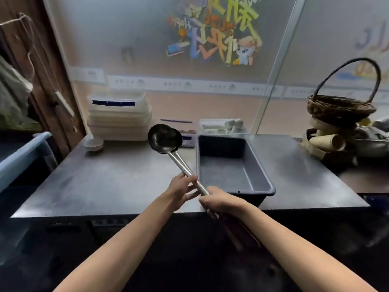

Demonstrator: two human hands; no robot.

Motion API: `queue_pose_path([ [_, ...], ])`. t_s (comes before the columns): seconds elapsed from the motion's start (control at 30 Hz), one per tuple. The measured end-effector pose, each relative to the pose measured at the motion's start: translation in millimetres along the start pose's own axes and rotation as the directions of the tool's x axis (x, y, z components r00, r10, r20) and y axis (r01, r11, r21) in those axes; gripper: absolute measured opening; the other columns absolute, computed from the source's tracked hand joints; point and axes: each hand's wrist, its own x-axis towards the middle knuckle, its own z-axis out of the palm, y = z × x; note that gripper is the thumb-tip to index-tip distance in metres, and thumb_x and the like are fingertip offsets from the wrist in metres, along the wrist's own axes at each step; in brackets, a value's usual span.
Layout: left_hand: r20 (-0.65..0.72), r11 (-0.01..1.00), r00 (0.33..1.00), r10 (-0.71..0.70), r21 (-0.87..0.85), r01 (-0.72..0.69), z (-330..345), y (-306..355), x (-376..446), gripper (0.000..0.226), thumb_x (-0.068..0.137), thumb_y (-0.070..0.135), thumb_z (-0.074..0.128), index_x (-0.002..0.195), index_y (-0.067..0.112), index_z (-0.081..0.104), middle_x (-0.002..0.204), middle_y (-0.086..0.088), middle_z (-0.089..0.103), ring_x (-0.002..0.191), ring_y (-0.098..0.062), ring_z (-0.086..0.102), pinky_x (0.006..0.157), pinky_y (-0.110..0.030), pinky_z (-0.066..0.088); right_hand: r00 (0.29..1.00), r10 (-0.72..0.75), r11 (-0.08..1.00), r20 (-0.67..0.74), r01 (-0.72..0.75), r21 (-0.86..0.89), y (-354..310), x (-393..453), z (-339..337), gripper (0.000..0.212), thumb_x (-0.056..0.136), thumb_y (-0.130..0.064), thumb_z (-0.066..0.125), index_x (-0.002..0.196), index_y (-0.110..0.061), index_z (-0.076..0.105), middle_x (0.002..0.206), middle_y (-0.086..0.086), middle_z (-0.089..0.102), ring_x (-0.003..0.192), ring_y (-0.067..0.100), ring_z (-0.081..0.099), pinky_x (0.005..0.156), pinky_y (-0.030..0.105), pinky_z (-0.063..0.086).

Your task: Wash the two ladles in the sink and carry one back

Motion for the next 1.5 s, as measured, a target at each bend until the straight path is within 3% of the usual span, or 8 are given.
queue_pose_path([
  [0.13,0.082,0.993,0.996,-0.042,0.112,0.033,51.9,5.1,62.1,0.017,0.092,0.011,0.065,0.106,0.011,0.056,0.095,-0.009,0.060,0.079,-0.021,0.066,0.059,-0.030,0.057,0.995,0.079,0.994,-0.053,-0.074,0.083,30.7,31.1,-52.9,0.009,0.078,-0.017,0.046,0.079,-0.010,0.051,0.065,0.011,0.055,0.049,0.023,0.053,0.050,0.029,0.047],
  [0.3,0.102,0.984,0.992,-0.077,0.169,0.059,106.6,4.0,148.2,0.015,0.090,0.012,0.067,0.103,0.009,0.059,0.095,-0.010,0.065,0.084,-0.021,0.069,0.072,-0.039,0.060,0.979,0.185,0.974,-0.082,-0.172,0.149,69.5,84.2,-115.8,0.006,0.085,-0.013,0.042,0.084,-0.012,0.048,0.068,0.010,0.053,0.049,0.018,0.050,0.048,0.023,0.044],
  [0.53,0.073,0.960,0.982,-0.175,0.233,0.154,162.9,-7.4,249.2,0.014,0.087,0.007,0.070,0.095,0.009,0.058,0.081,-0.009,0.065,0.065,-0.016,0.065,0.053,-0.027,0.053,0.962,0.264,0.919,-0.073,-0.229,0.320,114.7,159.9,-172.9,0.018,0.089,-0.008,0.037,0.102,-0.013,0.049,0.077,0.008,0.048,0.057,0.017,0.048,0.048,0.027,0.044],
  [0.8,-0.049,0.901,0.956,-0.290,0.323,0.289,166.0,-24.6,323.0,0.016,0.086,-0.002,0.063,0.076,0.009,0.057,0.067,-0.008,0.057,0.056,-0.017,0.054,0.047,-0.024,0.046,0.923,0.383,0.847,-0.044,-0.332,0.416,147.6,247.4,-168.7,0.048,0.085,-0.016,0.041,0.131,-0.007,0.049,0.080,0.011,0.055,0.052,0.019,0.050,0.045,0.027,0.046],
  [1.0,-0.127,0.864,0.941,-0.313,0.372,0.338,146.1,-40.9,356.2,0.033,0.082,-0.012,0.056,0.062,0.011,0.042,0.060,-0.006,0.043,0.052,-0.018,0.042,0.046,-0.024,0.036,0.887,0.457,0.804,-0.061,-0.382,0.456,165.2,300.2,-136.6,0.075,0.074,-0.041,0.047,0.140,-0.005,0.044,0.123,0.018,0.065,0.083,0.025,0.059,0.067,0.035,0.056],
  [1.13,-0.144,0.847,0.929,-0.342,0.381,0.371,132.2,-49.1,366.4,0.031,0.080,-0.009,0.057,0.064,0.011,0.041,0.064,-0.009,0.045,0.056,-0.022,0.048,0.051,-0.030,0.041,0.877,0.479,0.789,-0.027,-0.417,0.452,157.1,309.8,-129.9,0.074,0.077,-0.035,0.049,0.144,-0.003,0.040,0.121,0.015,0.065,0.077,0.018,0.061,0.052,0.025,0.043],
  [1.27,-0.131,0.847,0.927,-0.351,0.378,0.374,126.5,-47.6,369.7,0.026,0.079,-0.009,0.058,0.069,0.010,0.042,0.070,-0.012,0.050,0.063,-0.026,0.055,0.052,-0.029,0.044,0.866,0.500,0.795,-0.035,-0.442,0.416,152.8,318.1,-126.9,0.068,0.086,-0.028,0.047,0.149,-0.002,0.036,0.131,0.014,0.059,0.097,0.022,0.067,0.060,0.027,0.050],
  [1.5,-0.137,0.825,0.913,-0.384,0.393,0.406,124.4,-47.6,369.5,0.016,0.069,-0.001,0.059,0.083,0.005,0.056,0.087,-0.025,0.060,0.074,-0.037,0.065,0.060,-0.043,0.056,0.882,0.454,0.814,0.129,-0.469,0.342,148.6,318.2,-142.1,0.054,0.074,-0.029,0.052,0.123,-0.006,0.055,0.097,0.008,0.063,0.069,0.015,0.055,0.055,0.024,0.042],
])
